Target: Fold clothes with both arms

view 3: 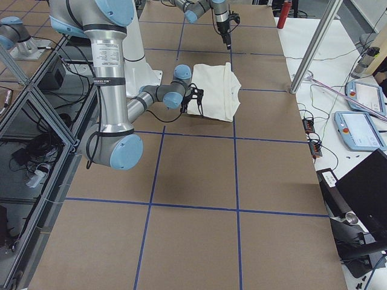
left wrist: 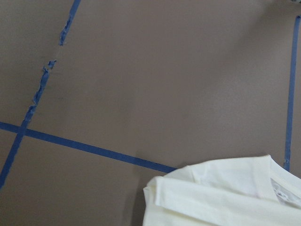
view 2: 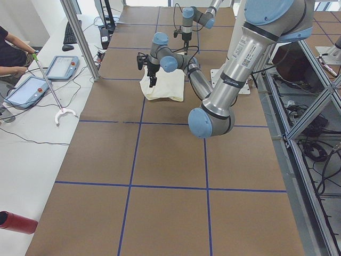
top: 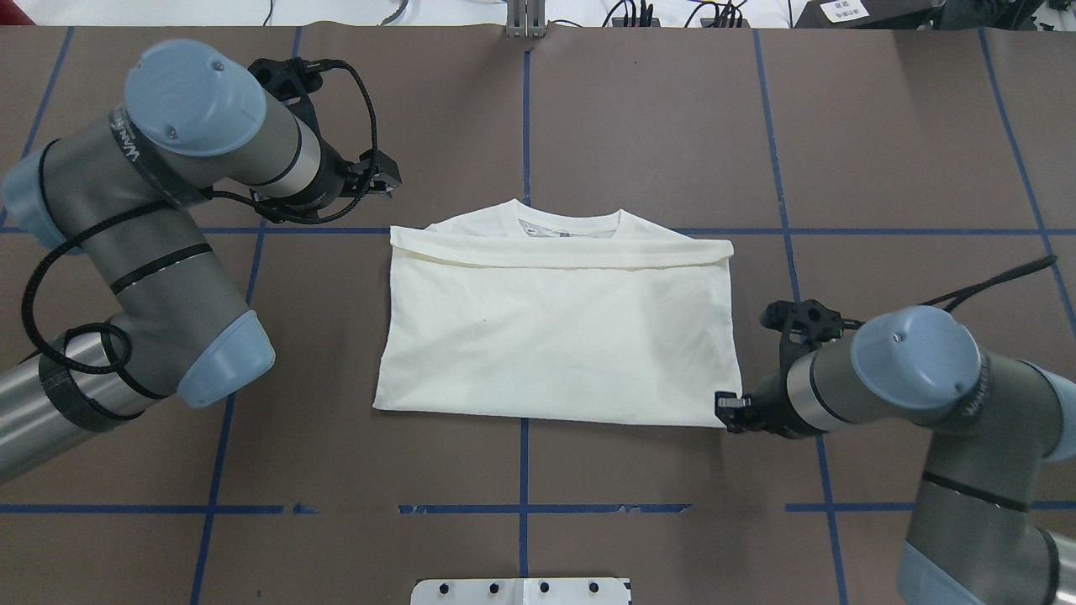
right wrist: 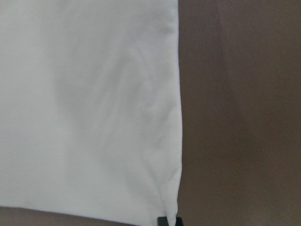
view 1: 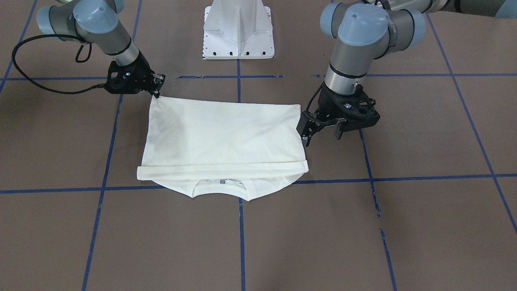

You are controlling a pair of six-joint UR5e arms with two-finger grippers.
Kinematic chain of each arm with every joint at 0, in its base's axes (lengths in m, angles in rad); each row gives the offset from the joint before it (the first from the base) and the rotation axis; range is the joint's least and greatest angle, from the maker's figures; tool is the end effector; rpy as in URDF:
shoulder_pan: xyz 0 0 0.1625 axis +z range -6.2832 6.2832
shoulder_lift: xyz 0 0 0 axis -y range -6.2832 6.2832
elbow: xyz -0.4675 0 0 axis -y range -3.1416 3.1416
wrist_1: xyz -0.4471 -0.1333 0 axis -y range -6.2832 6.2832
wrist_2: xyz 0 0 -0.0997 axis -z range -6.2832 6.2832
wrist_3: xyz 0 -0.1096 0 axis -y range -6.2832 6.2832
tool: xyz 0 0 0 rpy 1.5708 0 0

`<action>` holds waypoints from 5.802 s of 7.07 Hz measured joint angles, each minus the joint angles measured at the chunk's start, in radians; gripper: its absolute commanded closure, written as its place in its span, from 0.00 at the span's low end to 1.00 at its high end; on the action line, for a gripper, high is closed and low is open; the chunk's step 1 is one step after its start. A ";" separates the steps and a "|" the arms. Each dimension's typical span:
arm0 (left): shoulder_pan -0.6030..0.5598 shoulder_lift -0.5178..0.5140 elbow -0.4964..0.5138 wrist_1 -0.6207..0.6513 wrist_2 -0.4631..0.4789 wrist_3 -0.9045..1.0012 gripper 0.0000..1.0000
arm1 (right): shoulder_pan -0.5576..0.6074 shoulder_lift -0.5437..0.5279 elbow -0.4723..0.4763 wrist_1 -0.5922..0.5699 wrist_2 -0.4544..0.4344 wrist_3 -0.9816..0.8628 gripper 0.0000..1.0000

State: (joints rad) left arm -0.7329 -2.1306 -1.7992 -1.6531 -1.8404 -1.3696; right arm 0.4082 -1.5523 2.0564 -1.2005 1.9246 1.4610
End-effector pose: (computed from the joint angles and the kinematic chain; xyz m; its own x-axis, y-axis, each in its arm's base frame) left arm 0.4570 -0.5514 0.2334 0.5679 -0.2521 -0.7835 0.3878 0.9216 -0.0154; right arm -0.4605 -0.3030 0.4034 0.5993 0.1472 0.7869 -0.0631 0.9886 -0.1368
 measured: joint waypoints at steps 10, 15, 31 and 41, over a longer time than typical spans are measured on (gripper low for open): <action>0.425 0.078 -0.116 -0.004 0.055 -0.387 0.09 | -0.202 -0.065 0.214 0.004 -0.289 0.347 0.00; 0.462 0.057 -0.026 -0.032 0.135 -0.420 0.19 | -0.095 -0.015 0.207 0.004 -0.279 0.315 0.00; 0.044 -0.206 0.442 -0.209 0.161 -0.192 1.00 | -0.076 -0.008 0.212 0.004 -0.283 0.312 0.00; -0.044 -0.321 0.703 -0.430 0.088 0.079 0.00 | -0.034 0.108 0.112 -0.058 -0.278 0.275 0.00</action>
State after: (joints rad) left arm -0.7773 -2.4517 -1.0960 -2.0833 -1.7526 -1.2901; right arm 0.3745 -1.4444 2.1689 -1.2589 1.6464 1.7362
